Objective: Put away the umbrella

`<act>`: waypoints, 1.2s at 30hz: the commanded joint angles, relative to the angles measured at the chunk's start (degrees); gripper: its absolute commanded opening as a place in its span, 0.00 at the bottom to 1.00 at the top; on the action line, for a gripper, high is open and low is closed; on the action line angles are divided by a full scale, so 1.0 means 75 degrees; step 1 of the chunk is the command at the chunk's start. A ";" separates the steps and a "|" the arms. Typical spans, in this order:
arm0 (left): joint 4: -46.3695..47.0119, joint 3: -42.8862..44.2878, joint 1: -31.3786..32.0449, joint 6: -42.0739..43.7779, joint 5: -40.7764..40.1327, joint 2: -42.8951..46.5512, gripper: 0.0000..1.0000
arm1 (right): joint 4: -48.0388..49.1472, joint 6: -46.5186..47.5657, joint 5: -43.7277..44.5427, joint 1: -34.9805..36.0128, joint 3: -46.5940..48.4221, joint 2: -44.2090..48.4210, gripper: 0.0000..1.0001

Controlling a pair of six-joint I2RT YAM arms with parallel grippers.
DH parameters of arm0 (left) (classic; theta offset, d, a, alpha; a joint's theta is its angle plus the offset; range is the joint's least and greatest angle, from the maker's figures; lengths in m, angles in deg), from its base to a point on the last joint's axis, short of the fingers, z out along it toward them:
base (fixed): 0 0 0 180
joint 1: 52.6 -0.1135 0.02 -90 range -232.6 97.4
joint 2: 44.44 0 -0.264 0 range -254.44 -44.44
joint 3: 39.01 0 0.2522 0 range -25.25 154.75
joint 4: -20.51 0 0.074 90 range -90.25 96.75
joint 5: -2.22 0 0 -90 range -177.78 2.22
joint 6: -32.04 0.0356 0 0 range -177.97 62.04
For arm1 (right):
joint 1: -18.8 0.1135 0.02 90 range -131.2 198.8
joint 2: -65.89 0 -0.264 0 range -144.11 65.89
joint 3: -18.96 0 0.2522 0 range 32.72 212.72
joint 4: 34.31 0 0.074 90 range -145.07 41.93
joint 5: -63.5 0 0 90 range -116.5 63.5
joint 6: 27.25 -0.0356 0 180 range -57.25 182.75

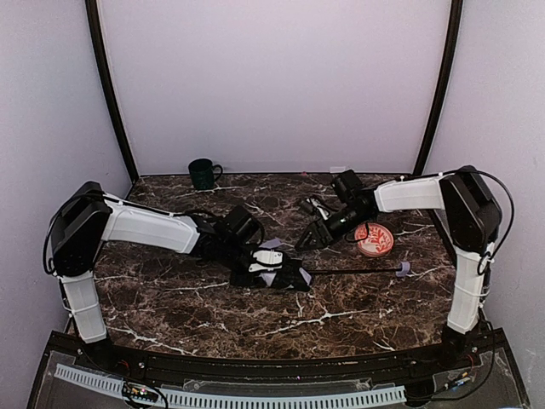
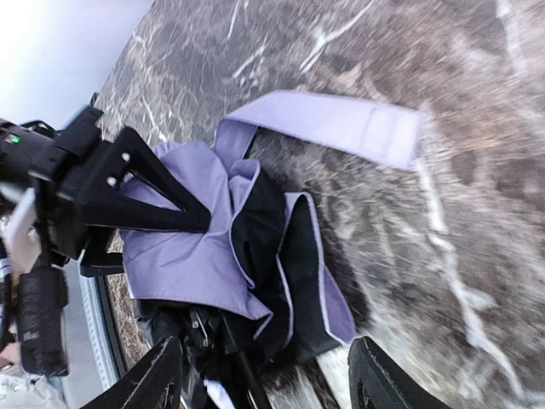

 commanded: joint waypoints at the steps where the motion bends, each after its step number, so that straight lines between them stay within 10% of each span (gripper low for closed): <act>1: -0.2170 -0.0148 0.0081 -0.0352 0.0759 -0.0722 0.34 | 0.0713 -0.0251 0.0562 -0.0055 -0.0452 0.0913 0.67; 21: -0.3877 0.0635 -0.0335 -0.1007 0.3076 -0.1879 0.17 | 0.4369 0.1874 0.4004 0.1241 -0.5181 0.6264 0.69; 36: -0.4874 0.1395 -0.0808 -0.1269 0.3896 -0.2541 0.14 | 0.6287 0.5772 0.5586 0.4175 -0.5414 0.3875 0.76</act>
